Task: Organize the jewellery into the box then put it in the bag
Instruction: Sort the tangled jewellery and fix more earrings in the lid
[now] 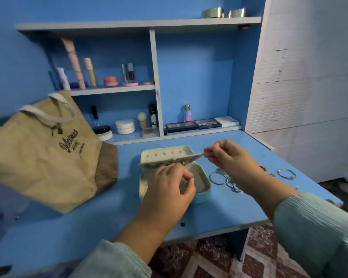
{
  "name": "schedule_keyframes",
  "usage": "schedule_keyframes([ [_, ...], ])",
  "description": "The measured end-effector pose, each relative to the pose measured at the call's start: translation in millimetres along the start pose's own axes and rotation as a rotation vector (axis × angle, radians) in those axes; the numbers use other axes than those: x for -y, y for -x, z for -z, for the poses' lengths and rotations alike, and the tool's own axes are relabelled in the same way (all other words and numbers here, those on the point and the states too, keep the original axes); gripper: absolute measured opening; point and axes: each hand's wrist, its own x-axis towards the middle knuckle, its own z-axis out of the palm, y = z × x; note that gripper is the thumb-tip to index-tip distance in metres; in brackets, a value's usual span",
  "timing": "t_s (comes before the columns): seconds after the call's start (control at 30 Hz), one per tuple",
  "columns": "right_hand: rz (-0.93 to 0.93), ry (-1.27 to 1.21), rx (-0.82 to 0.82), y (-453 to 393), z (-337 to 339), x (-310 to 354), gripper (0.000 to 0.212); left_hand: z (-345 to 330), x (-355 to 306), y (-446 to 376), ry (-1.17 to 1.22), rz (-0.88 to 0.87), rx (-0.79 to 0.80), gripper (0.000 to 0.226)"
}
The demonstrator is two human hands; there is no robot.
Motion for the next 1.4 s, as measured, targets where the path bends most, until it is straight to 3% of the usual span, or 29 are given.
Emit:
schedule_keyframes([
  [0.17,0.024,0.022,-0.003,-13.9,-8.1,-0.5,0.018,9.3,17.7,-8.8,-0.019,0.035,0.005,0.024],
  [0.37,0.042,0.268,-0.016,-24.7,-16.0,-4.8,0.018,16.5,43.4,-24.9,-0.034,0.179,0.09,0.009],
  [0.63,0.036,0.245,-0.013,-38.1,-26.1,-18.8,0.015,9.6,68.2,-41.4,-0.078,0.191,0.136,0.011],
  [0.83,0.017,0.098,-0.026,-45.2,-33.5,-30.6,0.016,5.1,81.1,-46.4,-0.311,0.098,0.093,0.011],
  [0.97,0.032,-0.037,-0.028,-46.4,-35.7,-35.0,0.017,4.0,82.1,-53.3,-0.391,0.189,0.225,0.014],
  [1.4,0.079,-0.159,0.022,-40.5,-29.7,-39.2,0.02,-17.4,97.8,-56.4,-0.341,0.064,0.093,0.012],
])
